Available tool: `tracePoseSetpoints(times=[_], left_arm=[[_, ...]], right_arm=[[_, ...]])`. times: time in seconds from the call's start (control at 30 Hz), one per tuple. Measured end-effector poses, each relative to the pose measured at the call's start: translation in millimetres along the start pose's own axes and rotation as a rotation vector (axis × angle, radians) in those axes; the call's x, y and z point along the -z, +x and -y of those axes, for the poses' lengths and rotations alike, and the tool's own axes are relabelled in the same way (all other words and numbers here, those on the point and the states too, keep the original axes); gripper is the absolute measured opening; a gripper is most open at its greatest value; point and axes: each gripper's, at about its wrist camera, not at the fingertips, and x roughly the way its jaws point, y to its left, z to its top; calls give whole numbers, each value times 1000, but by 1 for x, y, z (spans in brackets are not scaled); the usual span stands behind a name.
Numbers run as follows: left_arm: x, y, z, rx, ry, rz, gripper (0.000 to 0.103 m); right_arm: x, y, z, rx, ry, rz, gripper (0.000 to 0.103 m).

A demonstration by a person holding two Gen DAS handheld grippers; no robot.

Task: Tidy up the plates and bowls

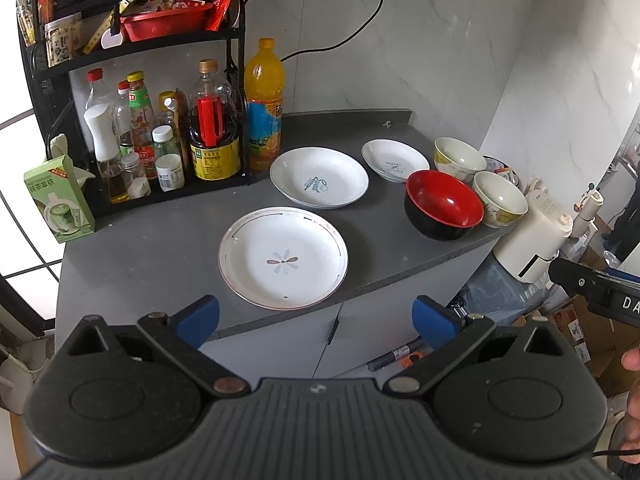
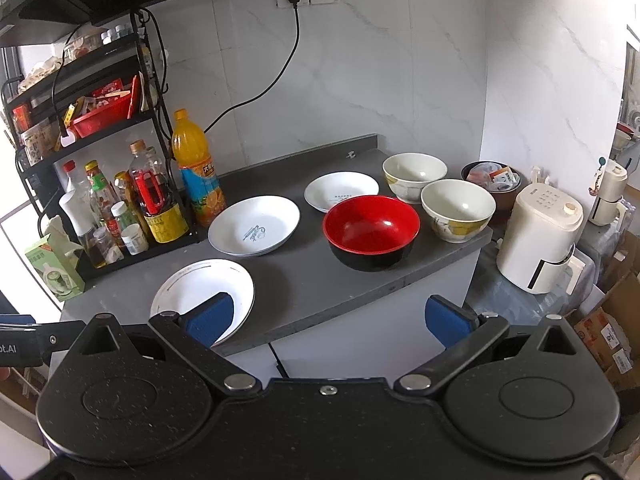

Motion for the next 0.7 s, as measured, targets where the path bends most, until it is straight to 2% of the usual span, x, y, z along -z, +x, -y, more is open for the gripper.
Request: tracePoseSetpoints(times=[0.7], left_arm=[[-5,1,-4,-26,-36,-19,102]], right_arm=[[-3,10,-4,-31,-34,-33,103]])
